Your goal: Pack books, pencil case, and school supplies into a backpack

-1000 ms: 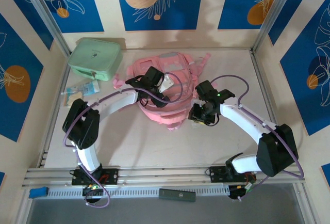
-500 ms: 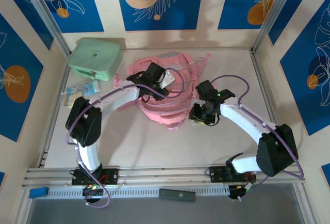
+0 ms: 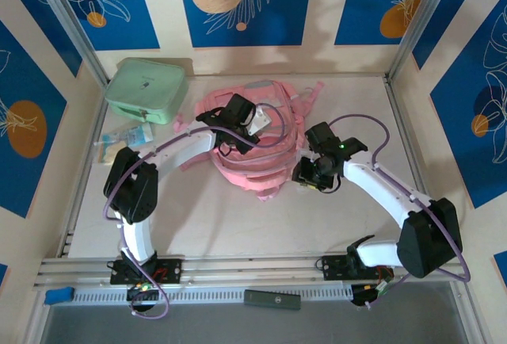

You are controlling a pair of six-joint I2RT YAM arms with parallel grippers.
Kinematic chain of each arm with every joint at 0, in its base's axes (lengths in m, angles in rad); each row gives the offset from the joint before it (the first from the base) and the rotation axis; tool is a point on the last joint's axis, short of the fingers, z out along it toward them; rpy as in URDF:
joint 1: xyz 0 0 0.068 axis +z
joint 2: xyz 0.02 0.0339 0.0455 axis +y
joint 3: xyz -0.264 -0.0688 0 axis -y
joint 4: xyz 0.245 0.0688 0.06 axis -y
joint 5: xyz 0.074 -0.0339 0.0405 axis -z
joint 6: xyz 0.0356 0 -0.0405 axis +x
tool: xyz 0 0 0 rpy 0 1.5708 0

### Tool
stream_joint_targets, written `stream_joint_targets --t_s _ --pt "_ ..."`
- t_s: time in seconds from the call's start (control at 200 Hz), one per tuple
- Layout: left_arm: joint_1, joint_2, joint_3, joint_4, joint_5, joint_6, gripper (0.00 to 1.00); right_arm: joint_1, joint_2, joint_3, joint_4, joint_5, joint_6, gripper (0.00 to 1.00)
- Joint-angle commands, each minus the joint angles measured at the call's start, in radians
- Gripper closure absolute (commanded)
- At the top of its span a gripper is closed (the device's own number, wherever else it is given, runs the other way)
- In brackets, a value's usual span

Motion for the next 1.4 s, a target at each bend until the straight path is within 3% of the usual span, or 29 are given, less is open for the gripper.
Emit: stream_joint_targets --t_s 0.0,0.21,0.385,0.68,0.94,1.03,1.226,1.341,1.391 --pt "0.015 -0.039 0.041 -0.031 0.013 -0.071 1.0 -0.016 -0.031 0.022 -0.036 -0.035 -0.028 0.57" --pt "-0.051 -0.117 0.036 -0.035 0.018 -0.205 1.0 -0.036 -0.06 0.056 -0.051 -0.062 -0.072 0.57" --pt "-0.145 -0.152 0.067 -0.011 0.017 -0.418 1.0 -0.032 -0.021 0.112 -0.048 -0.113 -0.099 0.57" --pt "-0.216 -0.138 0.126 -0.032 -0.158 -0.677 1.0 -0.022 0.1 0.222 -0.011 -0.139 -0.083 0.57" --pt "-0.215 -0.167 0.095 0.015 -0.174 -0.766 1.0 0.0 0.247 0.302 0.064 -0.193 -0.033 0.57" --pt "-0.215 -0.175 0.079 0.037 -0.169 -0.774 1.0 0.012 0.267 0.309 0.092 -0.208 -0.021 0.49" --pt "-0.215 -0.186 0.061 0.037 -0.187 -0.769 1.0 0.0 0.225 0.276 0.117 -0.239 -0.004 0.36" --pt "-0.214 -0.194 0.053 0.041 -0.191 -0.767 1.0 -0.024 0.17 0.221 0.139 -0.286 0.002 0.36" --pt "-0.214 -0.196 0.048 0.044 -0.186 -0.769 1.0 -0.041 0.143 0.18 0.167 -0.303 0.011 0.41"
